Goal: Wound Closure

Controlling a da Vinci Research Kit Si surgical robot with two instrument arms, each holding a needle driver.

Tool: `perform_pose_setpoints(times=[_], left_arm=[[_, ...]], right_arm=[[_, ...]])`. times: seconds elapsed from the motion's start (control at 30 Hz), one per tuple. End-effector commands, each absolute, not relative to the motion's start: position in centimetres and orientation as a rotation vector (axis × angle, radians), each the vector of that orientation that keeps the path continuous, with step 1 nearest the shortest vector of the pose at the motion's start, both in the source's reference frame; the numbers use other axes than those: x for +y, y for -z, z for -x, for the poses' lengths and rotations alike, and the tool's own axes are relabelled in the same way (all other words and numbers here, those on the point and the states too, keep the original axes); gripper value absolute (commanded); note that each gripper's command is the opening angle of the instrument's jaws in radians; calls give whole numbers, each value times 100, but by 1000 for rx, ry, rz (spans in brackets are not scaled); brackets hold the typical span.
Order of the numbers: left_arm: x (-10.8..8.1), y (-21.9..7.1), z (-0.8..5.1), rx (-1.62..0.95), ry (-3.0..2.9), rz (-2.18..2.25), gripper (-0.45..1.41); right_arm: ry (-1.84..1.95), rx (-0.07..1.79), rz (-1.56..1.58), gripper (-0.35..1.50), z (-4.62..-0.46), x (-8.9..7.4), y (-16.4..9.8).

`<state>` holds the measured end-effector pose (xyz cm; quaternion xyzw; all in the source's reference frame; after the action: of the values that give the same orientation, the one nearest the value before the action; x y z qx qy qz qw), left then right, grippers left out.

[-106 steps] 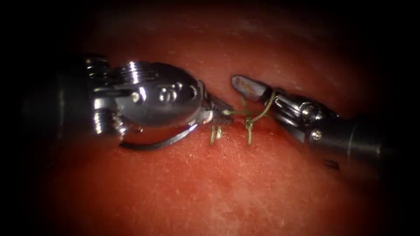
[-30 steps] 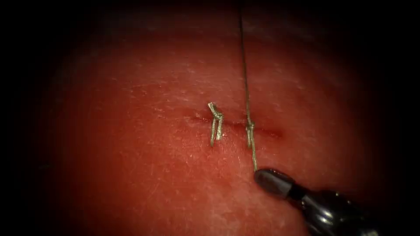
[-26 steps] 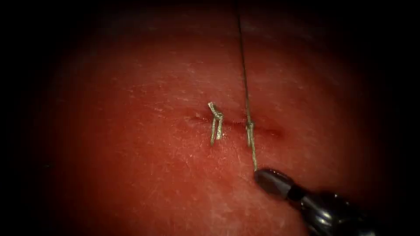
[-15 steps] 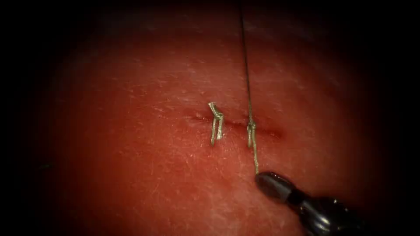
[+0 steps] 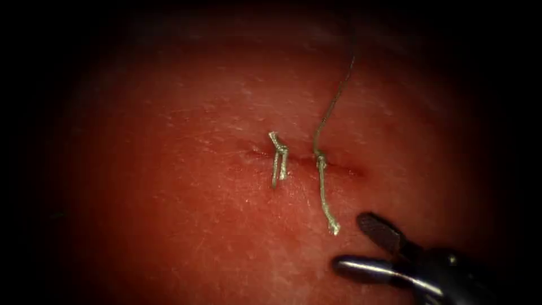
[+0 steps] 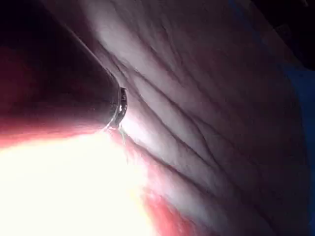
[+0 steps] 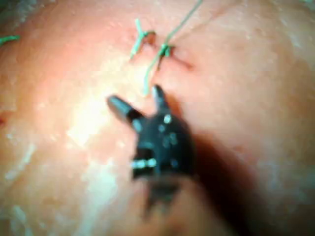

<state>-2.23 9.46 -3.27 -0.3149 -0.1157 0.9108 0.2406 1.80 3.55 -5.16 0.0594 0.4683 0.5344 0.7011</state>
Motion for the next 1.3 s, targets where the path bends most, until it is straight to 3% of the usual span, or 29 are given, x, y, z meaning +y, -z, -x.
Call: perform_pose_setpoints(times=[0.03,0.4,1.3], left_arm=[[949,336,226,-314,-2488,881,-35],[932,436,207,-304,-2468,916,-35],[937,479,212,-297,-2477,931,-35]], right_arm=[[-1181,1044,-125,126,-179,368,513],[-1209,1062,-109,123,-187,430,489],[-1174,1147,-130,131,-254,457,446]])
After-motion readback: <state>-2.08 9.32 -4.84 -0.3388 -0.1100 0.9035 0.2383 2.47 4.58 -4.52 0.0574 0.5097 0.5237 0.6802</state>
